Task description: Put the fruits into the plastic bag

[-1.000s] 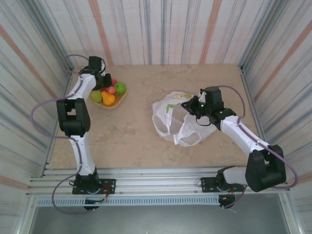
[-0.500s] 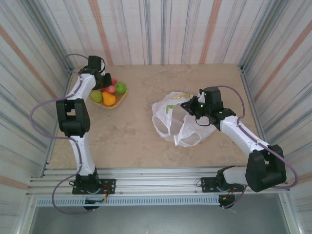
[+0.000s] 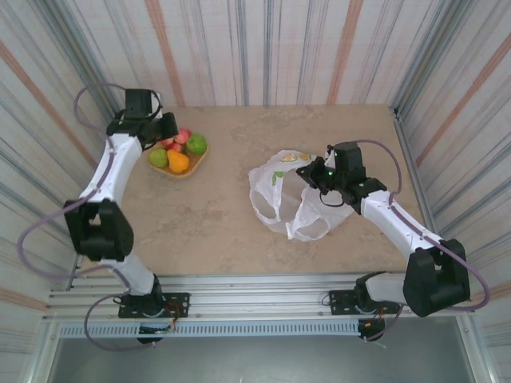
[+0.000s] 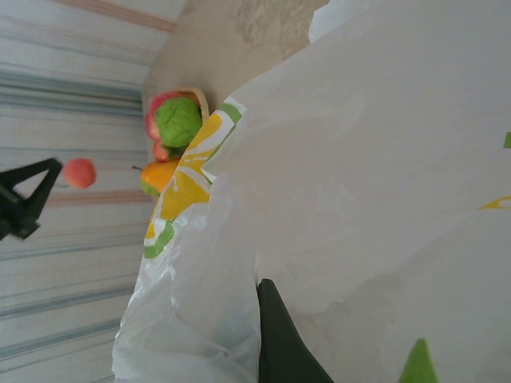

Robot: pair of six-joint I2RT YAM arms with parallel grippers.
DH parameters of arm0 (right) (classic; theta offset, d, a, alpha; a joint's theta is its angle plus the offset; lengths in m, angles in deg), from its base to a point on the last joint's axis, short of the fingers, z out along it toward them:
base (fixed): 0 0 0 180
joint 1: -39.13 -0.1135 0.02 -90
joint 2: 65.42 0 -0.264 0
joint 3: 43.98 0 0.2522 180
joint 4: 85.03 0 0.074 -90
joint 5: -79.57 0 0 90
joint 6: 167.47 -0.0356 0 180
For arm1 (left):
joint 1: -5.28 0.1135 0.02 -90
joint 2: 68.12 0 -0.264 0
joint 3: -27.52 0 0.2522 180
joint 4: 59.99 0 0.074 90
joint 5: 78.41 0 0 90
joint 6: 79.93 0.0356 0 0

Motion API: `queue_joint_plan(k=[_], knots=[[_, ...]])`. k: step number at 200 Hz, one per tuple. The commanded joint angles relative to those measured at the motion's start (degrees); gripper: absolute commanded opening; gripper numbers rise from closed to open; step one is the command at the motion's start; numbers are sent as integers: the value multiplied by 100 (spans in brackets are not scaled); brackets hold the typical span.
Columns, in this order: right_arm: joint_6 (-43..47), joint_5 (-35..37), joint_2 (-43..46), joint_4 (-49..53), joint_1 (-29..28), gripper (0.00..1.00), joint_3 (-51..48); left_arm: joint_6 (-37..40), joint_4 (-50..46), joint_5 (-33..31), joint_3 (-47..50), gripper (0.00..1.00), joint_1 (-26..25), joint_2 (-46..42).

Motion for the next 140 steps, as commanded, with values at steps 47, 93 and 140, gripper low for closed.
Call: queue_joint_plan(k=[47,93,140], knots=[[-329,190,50,-228,-57,0,-46,-878,1374,1079,2257,0,-2233,-2309],[-512,186,33,-358,-149,0,-83,-461,1729,769,1803,0,-4078,-1631],[-684,282,147,-486,-255,0,-266,-197,1713,144,1278,0,-4592,-634]])
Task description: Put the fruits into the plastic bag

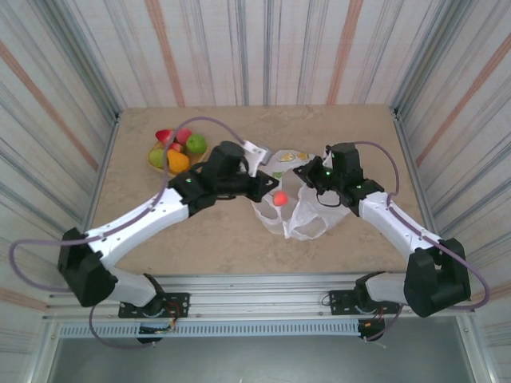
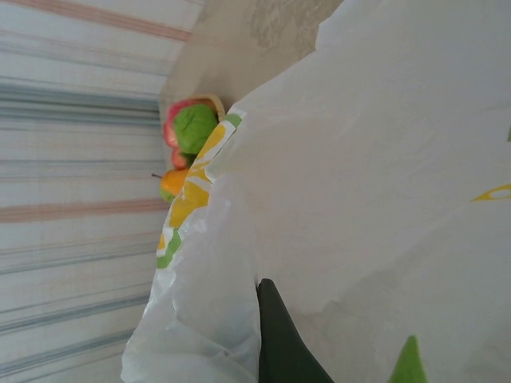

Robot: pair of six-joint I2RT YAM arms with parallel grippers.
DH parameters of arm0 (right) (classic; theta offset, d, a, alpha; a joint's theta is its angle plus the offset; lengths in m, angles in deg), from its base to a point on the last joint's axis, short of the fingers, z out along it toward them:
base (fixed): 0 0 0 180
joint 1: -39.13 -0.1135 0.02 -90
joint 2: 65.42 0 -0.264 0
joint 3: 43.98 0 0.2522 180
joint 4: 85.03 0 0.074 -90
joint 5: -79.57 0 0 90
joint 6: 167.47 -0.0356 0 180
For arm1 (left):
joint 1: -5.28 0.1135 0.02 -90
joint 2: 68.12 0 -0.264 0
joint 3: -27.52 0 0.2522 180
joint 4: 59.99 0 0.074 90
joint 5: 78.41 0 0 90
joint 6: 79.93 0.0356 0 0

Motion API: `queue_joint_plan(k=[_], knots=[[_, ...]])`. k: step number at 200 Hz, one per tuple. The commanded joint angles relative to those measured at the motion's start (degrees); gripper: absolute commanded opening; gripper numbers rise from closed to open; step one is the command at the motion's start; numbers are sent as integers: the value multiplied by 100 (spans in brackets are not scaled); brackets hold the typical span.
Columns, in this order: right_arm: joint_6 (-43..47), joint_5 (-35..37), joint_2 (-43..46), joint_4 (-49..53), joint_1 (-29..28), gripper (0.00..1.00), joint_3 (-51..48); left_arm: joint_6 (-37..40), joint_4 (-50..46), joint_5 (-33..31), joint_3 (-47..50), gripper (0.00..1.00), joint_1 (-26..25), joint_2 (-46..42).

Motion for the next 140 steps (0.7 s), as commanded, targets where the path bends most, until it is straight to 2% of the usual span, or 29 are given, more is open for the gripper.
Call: queue_joint_plan(k=[1,26,49,66,99,113,140], knots=[[-186,145,145,-88,-71,0,-138,243,189,-388,-226,0,-16,324],[-309,112,162,-185,-78,0,-179,438,380,-702,-309,0,-138,708],[-1027,113,218,-579,-103,0,-386,813,428,-1443,-402,0,-384,968],[-1449,287,329,-821,-202,0,-562,1062,555,-2088,-341,0,-562,1043],[-1925,918,548,-936,-611,0,-691,1726,913,-2926,-111,0,-895,975],[-2120,1099,589,-1097,-733,0,-744,1953,996,-3084,-39,0,-1013,940],[-2375,1357,667,-1225,-798,0,-832,1832,1262,-2829,250,0,-1035,833]])
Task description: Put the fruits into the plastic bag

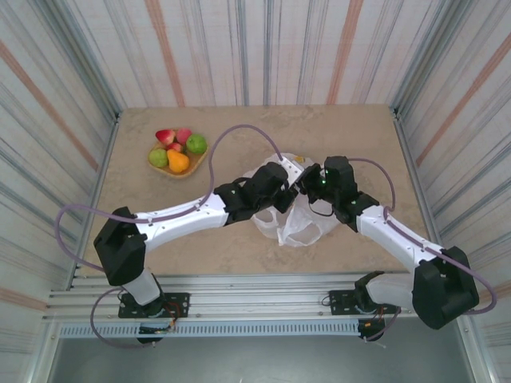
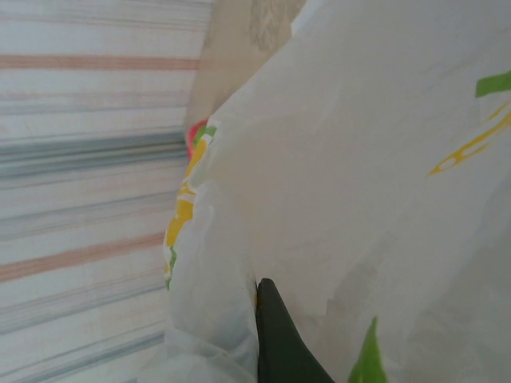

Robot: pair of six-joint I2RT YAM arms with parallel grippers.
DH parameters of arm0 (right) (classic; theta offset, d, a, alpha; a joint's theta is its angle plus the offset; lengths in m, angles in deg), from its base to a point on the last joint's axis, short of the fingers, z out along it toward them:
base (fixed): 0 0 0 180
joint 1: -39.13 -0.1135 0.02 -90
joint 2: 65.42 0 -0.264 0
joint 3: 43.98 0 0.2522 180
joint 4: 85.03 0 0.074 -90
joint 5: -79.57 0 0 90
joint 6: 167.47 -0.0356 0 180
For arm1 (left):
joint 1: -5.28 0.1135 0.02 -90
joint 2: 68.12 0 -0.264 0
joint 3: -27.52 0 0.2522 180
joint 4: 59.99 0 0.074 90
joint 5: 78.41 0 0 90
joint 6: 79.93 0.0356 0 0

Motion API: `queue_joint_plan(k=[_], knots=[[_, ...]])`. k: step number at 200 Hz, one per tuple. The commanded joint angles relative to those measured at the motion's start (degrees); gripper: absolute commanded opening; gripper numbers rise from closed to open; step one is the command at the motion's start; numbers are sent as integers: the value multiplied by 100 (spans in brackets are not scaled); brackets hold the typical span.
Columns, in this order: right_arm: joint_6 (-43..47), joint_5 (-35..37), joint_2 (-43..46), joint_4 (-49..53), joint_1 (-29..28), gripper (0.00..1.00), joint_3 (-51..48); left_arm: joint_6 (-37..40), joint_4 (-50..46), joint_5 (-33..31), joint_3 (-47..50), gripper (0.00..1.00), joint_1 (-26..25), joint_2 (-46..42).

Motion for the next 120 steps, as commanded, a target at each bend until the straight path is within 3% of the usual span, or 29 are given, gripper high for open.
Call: queue_joint_plan(k=[1,59,86,120], knots=[[-491,345,186,-323,-117,0,-128,231,462,-172,274,0,-61,-181],[-743,598,456,-332,-82,0,-376,-28,887,-648,663,0,-6,35],[-732,652,572,-234,-29,0,-445,-171,867,-1023,838,0,164,-40],[-741,634,580,-246,-20,0,-454,-169,895,-1036,1058,0,439,-190]])
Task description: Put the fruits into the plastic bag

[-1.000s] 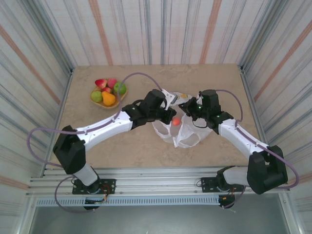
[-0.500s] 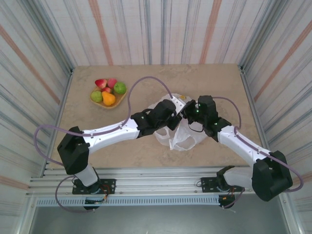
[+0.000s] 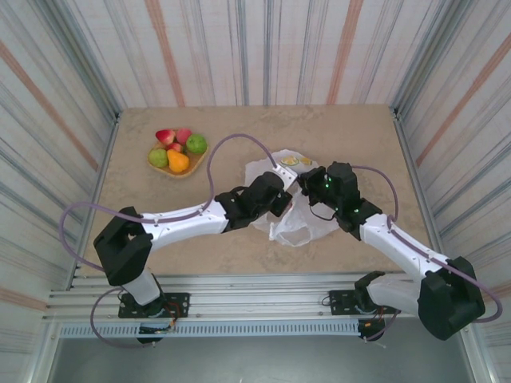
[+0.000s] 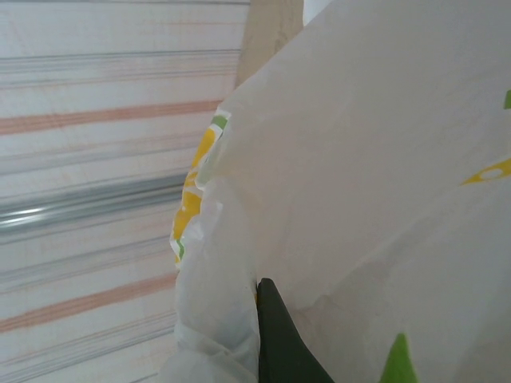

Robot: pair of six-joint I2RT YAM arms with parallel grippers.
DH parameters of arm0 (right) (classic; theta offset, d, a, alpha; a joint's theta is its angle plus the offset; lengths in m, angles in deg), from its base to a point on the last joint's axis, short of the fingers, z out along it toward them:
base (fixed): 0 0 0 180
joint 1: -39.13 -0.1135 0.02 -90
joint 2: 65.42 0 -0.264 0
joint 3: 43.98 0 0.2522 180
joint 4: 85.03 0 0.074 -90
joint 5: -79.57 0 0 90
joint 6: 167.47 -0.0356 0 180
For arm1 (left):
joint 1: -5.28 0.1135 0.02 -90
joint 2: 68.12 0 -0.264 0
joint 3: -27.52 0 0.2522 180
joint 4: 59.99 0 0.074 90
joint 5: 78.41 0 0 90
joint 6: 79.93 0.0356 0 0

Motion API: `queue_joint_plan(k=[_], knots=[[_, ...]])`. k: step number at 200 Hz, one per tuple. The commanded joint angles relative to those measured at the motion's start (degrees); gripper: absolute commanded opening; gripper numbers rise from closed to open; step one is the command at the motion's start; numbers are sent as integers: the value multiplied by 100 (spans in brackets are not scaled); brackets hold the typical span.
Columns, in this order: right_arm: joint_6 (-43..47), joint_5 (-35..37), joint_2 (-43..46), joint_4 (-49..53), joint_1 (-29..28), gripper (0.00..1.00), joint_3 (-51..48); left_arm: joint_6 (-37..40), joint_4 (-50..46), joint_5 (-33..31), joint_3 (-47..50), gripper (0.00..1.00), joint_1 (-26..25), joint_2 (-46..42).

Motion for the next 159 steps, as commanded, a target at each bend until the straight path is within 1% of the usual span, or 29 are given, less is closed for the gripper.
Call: queue_joint_plan(k=[1,24,45,66,87,114,128,142,152,159], knots=[[-140,151,106,20,30,0,-76,-69,90,-309,141,0,169,-189],[-158,127,95,-33,37,0,-56,95,130,-281,214,0,210,-162],[-162,64,66,-68,67,0,-41,411,397,284,347,0,199,-119],[-206,29,62,-93,105,0,-87,552,627,542,427,0,168,-6],[-219,10,60,-117,127,0,-112,494,674,370,306,0,171,279],[-241,-7,55,-152,141,0,-124,188,888,-215,47,0,171,724],[-232,-29,30,-171,158,0,-142,-63,1016,-404,-130,0,171,946],[-250,-72,20,-190,196,0,-142,-364,1101,-366,-277,0,169,1097],[-256,-103,18,-185,223,0,-159,-528,1160,-181,-347,0,165,1134],[-254,-121,42,-175,256,0,-177,-608,1220,-37,-339,4,162,1133]])
